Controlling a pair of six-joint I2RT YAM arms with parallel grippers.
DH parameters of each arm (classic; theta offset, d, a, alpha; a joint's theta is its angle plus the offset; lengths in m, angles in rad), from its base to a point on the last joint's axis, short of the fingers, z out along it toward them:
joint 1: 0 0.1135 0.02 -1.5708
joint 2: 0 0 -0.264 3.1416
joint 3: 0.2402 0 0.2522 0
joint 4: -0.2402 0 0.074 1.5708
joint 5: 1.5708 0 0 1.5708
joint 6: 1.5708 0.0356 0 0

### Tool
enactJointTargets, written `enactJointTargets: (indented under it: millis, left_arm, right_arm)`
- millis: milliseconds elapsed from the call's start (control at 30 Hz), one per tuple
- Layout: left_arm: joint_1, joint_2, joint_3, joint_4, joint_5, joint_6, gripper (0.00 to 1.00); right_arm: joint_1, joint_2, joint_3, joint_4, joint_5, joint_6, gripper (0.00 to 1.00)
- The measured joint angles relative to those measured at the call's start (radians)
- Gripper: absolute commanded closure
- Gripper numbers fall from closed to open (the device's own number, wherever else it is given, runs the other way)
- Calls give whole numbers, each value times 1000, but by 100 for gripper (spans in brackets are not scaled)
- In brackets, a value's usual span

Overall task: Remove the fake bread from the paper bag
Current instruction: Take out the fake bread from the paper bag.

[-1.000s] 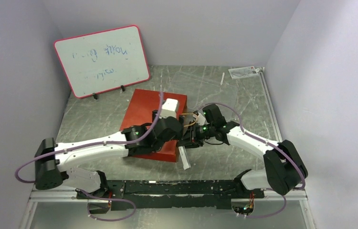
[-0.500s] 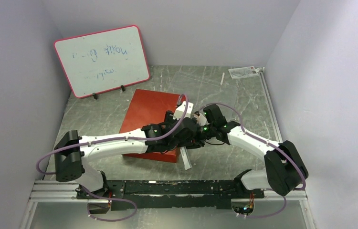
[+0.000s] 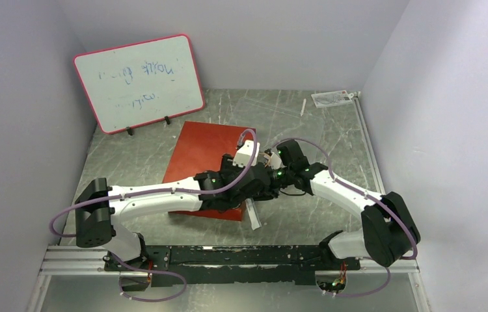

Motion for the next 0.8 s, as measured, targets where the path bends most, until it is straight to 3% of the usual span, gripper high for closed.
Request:
enactJointTargets:
  millis: [800]
  left_arm:
    - [2, 13, -16, -47, -80, -73, 28]
  right_arm:
    - [0, 10, 8, -8, -28, -16, 100]
